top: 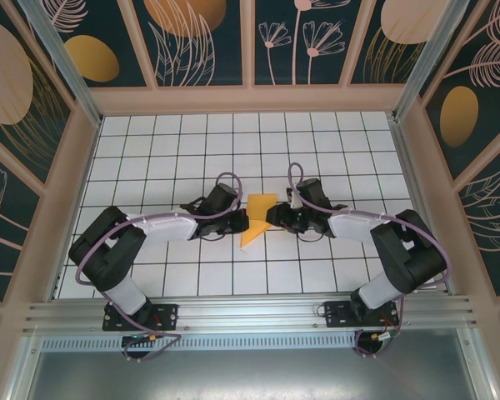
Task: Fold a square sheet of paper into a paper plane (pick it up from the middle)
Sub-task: Fourth fold the wing at the center of the table.
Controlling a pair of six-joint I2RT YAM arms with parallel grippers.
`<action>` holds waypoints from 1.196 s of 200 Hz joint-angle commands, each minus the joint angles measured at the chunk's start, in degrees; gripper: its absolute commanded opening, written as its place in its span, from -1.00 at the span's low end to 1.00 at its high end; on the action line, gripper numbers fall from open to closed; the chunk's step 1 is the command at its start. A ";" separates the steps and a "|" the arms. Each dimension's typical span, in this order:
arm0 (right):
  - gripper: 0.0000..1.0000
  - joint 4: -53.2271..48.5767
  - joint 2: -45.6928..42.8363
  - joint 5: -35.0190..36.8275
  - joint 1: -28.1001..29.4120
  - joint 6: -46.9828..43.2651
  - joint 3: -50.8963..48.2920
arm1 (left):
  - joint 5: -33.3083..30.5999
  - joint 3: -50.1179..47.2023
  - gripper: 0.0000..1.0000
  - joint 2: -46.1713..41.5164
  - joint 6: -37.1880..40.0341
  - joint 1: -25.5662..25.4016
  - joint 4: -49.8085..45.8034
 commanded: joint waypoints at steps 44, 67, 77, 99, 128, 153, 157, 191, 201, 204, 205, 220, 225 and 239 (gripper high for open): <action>-0.04 3.76 3.22 -4.28 0.48 0.26 2.17 | -1.18 0.83 -0.94 2.68 2.22 0.18 0.43; -0.07 3.61 4.75 -5.68 0.48 -0.43 3.87 | -1.28 0.70 -0.94 2.61 2.18 0.19 0.69; -0.10 3.57 5.39 -6.13 0.48 -0.73 4.45 | -1.21 0.65 -0.94 2.60 2.22 0.18 0.78; -0.24 3.04 6.44 -6.66 1.86 -1.29 5.52 | -1.41 0.48 -0.94 2.61 2.31 0.18 0.89; -0.40 1.14 7.17 -6.26 2.28 -2.16 6.78 | -1.67 0.08 -0.92 2.34 2.42 0.18 0.97; -0.62 -0.64 7.40 -4.81 2.64 -2.49 7.75 | -2.08 -0.49 -0.83 0.36 2.68 0.21 0.96; -0.68 -0.85 7.42 -4.50 2.68 -2.25 7.88 | -2.16 -0.73 -0.82 -0.15 2.70 0.22 0.94; -0.88 -3.42 7.54 -1.75 3.17 -0.56 9.65 | -2.60 -5.02 -0.32 -5.92 3.15 0.23 2.88; -0.88 -3.36 7.13 -1.27 3.46 0.21 9.62 | -2.37 -6.33 -0.26 -7.50 3.90 0.12 3.22; -0.88 -3.28 7.01 -1.22 3.49 0.42 9.69 | -2.46 -6.69 -0.24 -7.87 4.12 0.11 3.25; -0.88 -3.27 6.95 -1.19 3.48 0.48 9.65 | -2.49 -6.80 -0.23 -8.04 4.16 0.14 3.25; -0.88 -3.22 6.41 -0.73 3.73 1.21 9.77 | -3.07 -8.41 -0.17 -9.76 4.95 -0.42 3.13; -0.88 -3.27 6.28 -0.63 3.75 1.39 9.86 | -3.54 -8.76 -0.16 -10.18 5.18 -0.86 3.03; -0.88 -3.60 6.06 -0.52 3.98 1.77 10.11 | -5.66 -9.07 -0.13 -11.06 6.03 -2.46 2.07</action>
